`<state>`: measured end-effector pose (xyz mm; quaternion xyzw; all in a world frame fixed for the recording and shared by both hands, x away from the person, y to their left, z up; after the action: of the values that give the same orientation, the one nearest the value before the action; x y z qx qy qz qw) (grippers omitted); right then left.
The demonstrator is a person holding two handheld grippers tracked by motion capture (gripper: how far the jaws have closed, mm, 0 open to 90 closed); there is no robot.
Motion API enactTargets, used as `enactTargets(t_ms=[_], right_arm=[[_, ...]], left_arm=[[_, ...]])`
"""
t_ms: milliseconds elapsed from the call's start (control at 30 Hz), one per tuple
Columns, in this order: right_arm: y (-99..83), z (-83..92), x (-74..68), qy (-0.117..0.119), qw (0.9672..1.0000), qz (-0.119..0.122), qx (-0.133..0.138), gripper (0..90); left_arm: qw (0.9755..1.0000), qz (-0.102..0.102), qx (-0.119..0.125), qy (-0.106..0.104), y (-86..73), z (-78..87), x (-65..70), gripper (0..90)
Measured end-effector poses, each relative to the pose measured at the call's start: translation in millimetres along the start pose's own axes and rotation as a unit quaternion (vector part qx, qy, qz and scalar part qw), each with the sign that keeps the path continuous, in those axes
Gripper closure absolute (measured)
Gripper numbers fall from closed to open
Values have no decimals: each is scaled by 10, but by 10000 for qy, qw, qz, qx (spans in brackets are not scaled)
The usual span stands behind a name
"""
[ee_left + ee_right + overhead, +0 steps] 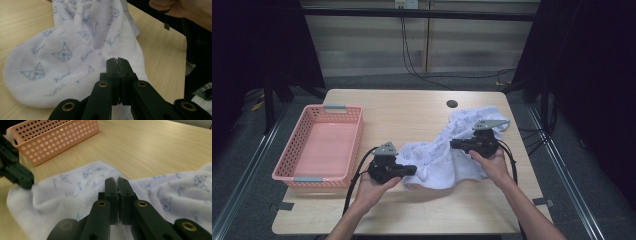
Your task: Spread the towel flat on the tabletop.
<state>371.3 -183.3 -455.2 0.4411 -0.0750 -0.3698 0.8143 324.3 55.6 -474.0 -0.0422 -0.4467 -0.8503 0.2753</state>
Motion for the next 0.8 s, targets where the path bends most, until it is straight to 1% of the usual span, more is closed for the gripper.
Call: enactTargets(t_ms=[33, 67, 100, 133, 167, 200, 233, 267, 300, 333, 367, 400, 433, 467, 533, 567, 600, 633, 667, 700, 733, 800], right_arm=[[7, -74, 27, 24, 10000, -19, -45, 871], [-6, -146, 55, 17, 9999, -36, -131, 853], [-42, -217, 90, 7, 9996, -22, -268, 823], [-91, -270, 134, -80, 9992, -51, -393, 780], [-195, -287, 206, -37, 9988, -204, -448, 695], [-195, -287, 206, -37, 9988, -204, -448, 695], [-273, -171, 231, -48, 9990, -331, -280, 578], [-273, -171, 231, -48, 9990, -331, -280, 578], [-357, 7, 221, -131, 9991, -372, -175, 535], [-357, 7, 221, -131, 9991, -372, -175, 535], [-474, 195, 192, -147, 9989, -420, -144, 527], [-529, 265, 178, -140, 9989, -436, -119, 527], [-529, 265, 178, -140, 9989, -436, -119, 527], [-613, 352, 156, -109, 9985, -515, -140, 530], [-816, 526, 102, -99, 9983, -554, -177, 563], [-883, 566, 80, -61, 9981, -580, -218, 568], [-991, 610, 59, -89, 9978, -587, -287, 578], [-1068, 622, 40, -85, 9973, -638, -351, 583], [-1141, 617, 22, -30, 9969, -619, -478, 586], [-1184, 606, 14, -64, 9966, -608, -547, 585], [-1223, 580, 11, -110, 9961, -585, -655, 587], [-1226, 532, 32, -97, 9959, -541, -724, 586]], left_arm=[[10000, 54, -17, 33, 1, -67, -28, 877], [9998, 176, -84, 31, -17, -143, -67, 852], [9995, 241, -187, 27, -54, -213, -111, 846], [9993, 263, -255, 82, -98, -260, -143, 836], [9991, 325, -267, 82, -141, -281, -160, 738], [9989, 340, -304, 63, -173, -277, -172, 738], [9988, 402, -271, 88, -206, -237, -177, 644], [9989, 408, -231, 67, -213, -195, -177, 644], [9989, 448, -123, 80, -212, -108, -170, 587], [9989, 463, -45, 113, -208, -53, -159, 587], [9990, 421, 4, 122, -218, 38, -132, 562], [9991, 400, 28, 147, -234, 90, -111, 559], [9991, 388, 38, 148, -269, 150, -79, 559], [9991, 397, 26, 127, -321, 200, -48, 555], [9991, 389, -105, 163, -446, 262, 7, 566], [9990, 355, -194, 194, -522, 291, 29, 567], [9988, 342, -260, 214, -582, 312, 35, 569], [9986, 316, -332, 257, -643, 329, 31, 583], [9984, 313, -338, 328, -684, 340, 23, 596], [9979, 377, -362, 379, -740, 351, -3, 596], [9977, 415, -376, 370, -766, 346, -32, 596], [9970, 371, -432, 524, -774, 316, -92, 586]])
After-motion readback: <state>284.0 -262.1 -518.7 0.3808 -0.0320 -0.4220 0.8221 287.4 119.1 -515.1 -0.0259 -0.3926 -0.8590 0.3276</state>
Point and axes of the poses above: each handheld gripper's, and its own axes: z roughly backward along the jaws, y roughly out of its top, x roughly to its right, the point moved 5 cm from there along -z, roughly forward along the jaws, and after that the axes turned 5 degrees about -x, right-handed, at the moved point
